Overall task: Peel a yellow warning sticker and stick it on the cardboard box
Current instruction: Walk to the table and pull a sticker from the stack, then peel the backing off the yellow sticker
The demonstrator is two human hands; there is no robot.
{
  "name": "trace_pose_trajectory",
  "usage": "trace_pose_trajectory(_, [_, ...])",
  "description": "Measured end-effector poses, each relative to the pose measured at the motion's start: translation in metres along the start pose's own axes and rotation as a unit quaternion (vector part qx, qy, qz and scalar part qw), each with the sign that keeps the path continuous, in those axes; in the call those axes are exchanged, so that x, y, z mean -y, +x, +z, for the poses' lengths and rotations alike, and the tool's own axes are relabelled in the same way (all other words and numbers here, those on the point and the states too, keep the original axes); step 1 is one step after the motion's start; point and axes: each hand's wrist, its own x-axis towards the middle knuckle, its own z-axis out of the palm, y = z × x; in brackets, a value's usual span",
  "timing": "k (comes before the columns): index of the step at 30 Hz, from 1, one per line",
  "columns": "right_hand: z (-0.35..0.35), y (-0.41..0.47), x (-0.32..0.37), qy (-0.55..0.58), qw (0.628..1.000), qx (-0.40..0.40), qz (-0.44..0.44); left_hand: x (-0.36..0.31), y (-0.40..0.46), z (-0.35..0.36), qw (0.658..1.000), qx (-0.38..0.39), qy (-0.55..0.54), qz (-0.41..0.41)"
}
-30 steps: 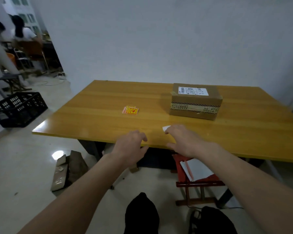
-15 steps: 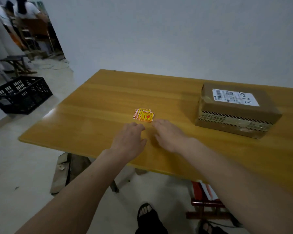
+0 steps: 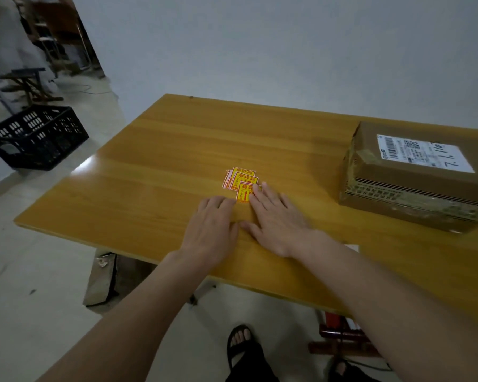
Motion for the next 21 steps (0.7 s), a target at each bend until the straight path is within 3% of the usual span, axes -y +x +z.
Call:
trace_pose_trajectory(10, [0.001,-0.057,0.001,0.006,0.999,0.012,-0.039,-0.01,-0.026,-0.003,1.0,0.006,-0.029,-0.007])
trace_pose_trajectory(17, [0.012,-0.108,0.004,0.027,0.998,0.002,-0.064,-0.021,-0.053,0.007,0.995,0.053,-0.037,0.073])
trace_pose_trajectory(21, [0.02,-0.128,0.002,0.057,0.994,-0.052,-0.076,-0.025,-0.078,0.013,0.99,0.069,0.001,0.121])
